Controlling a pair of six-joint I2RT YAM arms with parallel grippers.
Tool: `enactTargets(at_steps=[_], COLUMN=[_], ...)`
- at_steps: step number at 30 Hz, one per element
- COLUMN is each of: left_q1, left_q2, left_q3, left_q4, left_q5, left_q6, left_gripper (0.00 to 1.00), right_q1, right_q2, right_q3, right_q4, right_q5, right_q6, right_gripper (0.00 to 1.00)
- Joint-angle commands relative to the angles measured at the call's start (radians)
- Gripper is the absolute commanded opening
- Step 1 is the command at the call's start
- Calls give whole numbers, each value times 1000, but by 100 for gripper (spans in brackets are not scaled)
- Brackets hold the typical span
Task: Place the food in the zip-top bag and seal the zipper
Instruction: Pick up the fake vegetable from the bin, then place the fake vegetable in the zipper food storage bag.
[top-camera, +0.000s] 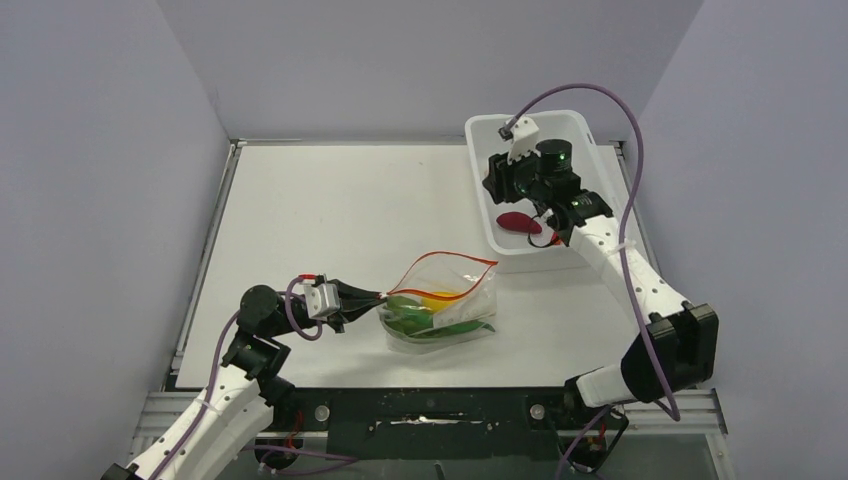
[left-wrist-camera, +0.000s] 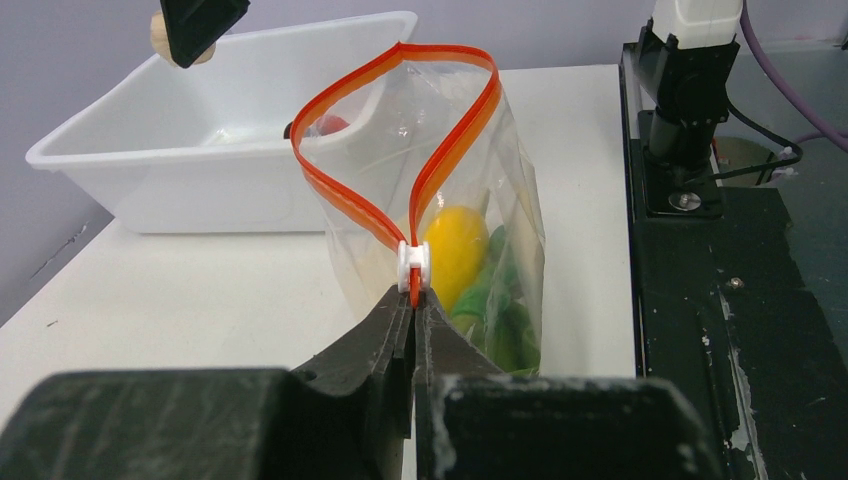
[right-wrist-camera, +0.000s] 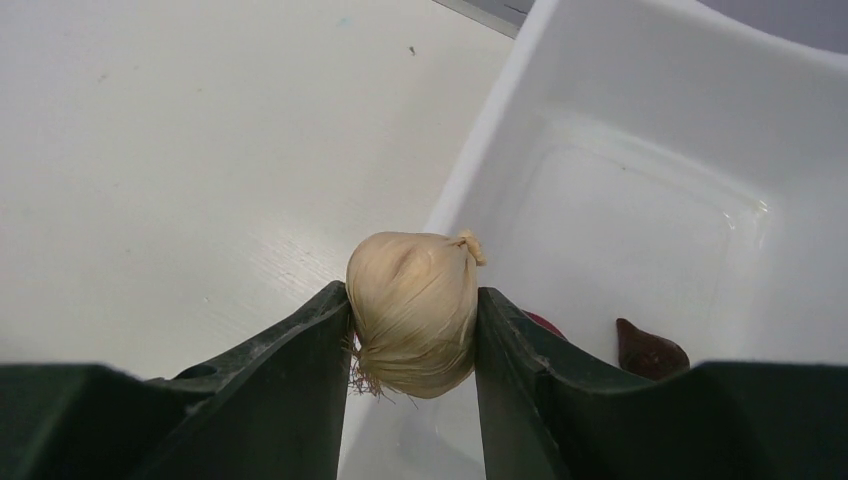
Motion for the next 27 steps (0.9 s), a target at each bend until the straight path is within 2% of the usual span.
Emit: enactTargets(at_steps=[1, 5, 10, 15, 27], left_q1=[-8, -9, -10, -10, -11], left_q2=[-6, 0, 0, 5, 7], left_q3=[47, 47, 48, 50, 49], left_q4=[14, 16, 8, 2, -3], left_q5=[-10, -8, -12, -12, -16], left_q6=[12, 13, 18, 24, 25], left_gripper=[0, 0, 0, 0, 0], right_q1=[77, 159, 219, 323, 425], right_q2=[-136, -223, -293, -352, -423], right_q3=[-27, -57, -88, -169, -253], right_q4=[-1, -37, -53, -50, -28], right_q5=[23, 48, -72, -42, -160], right_q6=[-42, -63, -38, -12, 74], right_gripper=[28, 31, 32, 31, 34])
